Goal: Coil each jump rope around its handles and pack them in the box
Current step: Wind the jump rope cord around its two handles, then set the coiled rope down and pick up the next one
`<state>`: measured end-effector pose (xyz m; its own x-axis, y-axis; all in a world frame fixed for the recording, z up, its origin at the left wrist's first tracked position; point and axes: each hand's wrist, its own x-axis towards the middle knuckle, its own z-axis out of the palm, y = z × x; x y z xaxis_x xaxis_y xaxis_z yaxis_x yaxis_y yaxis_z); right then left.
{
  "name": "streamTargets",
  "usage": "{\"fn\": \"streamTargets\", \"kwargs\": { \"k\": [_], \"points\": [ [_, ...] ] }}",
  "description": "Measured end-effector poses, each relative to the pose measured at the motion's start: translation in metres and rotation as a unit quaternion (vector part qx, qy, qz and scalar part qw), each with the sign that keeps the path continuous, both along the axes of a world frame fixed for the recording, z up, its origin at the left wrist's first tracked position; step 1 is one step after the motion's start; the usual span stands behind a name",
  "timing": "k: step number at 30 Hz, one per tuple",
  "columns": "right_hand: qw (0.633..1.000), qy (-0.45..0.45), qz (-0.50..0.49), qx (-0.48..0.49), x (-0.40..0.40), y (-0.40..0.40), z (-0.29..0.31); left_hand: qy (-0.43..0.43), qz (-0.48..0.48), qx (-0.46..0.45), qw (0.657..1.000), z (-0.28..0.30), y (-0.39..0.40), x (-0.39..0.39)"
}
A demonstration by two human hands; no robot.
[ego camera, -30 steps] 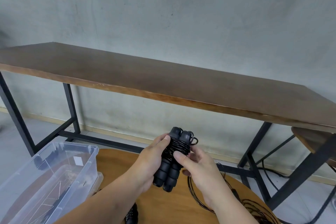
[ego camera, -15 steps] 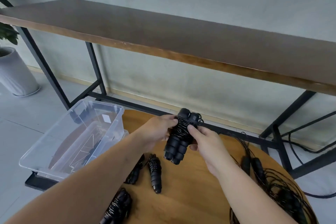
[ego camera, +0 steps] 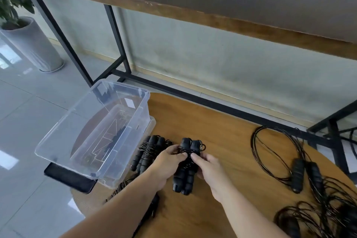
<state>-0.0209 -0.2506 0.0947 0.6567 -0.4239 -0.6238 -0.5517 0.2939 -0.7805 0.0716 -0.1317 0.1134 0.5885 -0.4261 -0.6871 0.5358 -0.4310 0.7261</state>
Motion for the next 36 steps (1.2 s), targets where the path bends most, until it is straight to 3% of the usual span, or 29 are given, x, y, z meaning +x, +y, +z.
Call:
{"fn": "streamTargets", "kwargs": {
  "k": [9, 15, 22, 30, 36],
  "points": [
    [0.987, 0.044, -0.059, 0.141, 0.006, -0.001, -0.057, -0.026, -0.019, 0.063, 0.998, -0.053, -0.013, 0.004],
    [0.984, 0.039, -0.071, 0.156, 0.010, 0.015, -0.080, -0.068, -0.038, 0.097, 0.992, -0.071, 0.003, 0.011],
    [0.993, 0.057, -0.040, 0.100, 0.016, 0.025, -0.092, -0.116, -0.046, 0.098, 0.987, -0.079, 0.018, 0.016],
    [0.997, 0.073, 0.001, -0.038, 0.034, 0.027, -0.094, -0.155, -0.081, 0.132, 0.976, -0.084, 0.017, 0.023],
    [0.987, 0.102, 0.029, -0.123, 0.047, 0.026, -0.091, -0.279, -0.172, 0.238, 0.914, -0.081, 0.009, 0.012]
  ]
}}
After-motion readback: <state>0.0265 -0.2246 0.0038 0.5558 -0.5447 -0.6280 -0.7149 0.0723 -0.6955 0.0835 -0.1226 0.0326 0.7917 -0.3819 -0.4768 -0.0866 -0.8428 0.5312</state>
